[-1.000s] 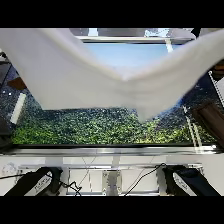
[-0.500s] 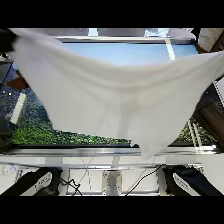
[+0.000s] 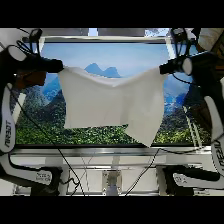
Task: Fold the shirts.
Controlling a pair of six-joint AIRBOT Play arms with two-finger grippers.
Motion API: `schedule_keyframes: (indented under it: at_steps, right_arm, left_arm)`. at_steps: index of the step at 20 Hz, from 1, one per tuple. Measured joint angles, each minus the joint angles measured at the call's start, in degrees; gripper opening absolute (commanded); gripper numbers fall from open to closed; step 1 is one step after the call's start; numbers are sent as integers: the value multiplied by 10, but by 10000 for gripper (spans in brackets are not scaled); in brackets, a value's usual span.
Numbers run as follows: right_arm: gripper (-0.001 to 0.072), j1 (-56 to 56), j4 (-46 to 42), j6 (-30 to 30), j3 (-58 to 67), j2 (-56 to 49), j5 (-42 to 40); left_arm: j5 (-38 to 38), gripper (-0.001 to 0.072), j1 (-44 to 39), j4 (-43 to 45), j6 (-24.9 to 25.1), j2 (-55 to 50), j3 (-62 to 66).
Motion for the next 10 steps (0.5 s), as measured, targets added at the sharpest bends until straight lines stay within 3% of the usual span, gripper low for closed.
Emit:
schedule_keyframes:
  at_steps: [1, 2, 3, 6, 9, 10]
  right_arm:
    - [85, 0, -9, 14, -4, -21, -32]
    - [202, 0, -16, 26, -7, -39, -66]
    - [272, 0, -21, 33, -8, -51, -91]
    - [271, 0, -35, 49, -1, -69, -151]
    - [268, 0, -60, 53, 32, -61, -166]
    - [268, 0, -71, 54, 47, -52, -160]
  left_arm:
    - [22, 254, 0, -8, 2, -17, -1]
    - [44, 471, 0, -15, 4, -30, -1]
    - [62, 590, 0, -19, 9, -39, 0]
    - [97, 596, 0, -23, 22, -54, 24]
    - [77, 593, 0, 15, 32, -58, 108]
    - [55, 499, 0, 37, 35, -57, 148]
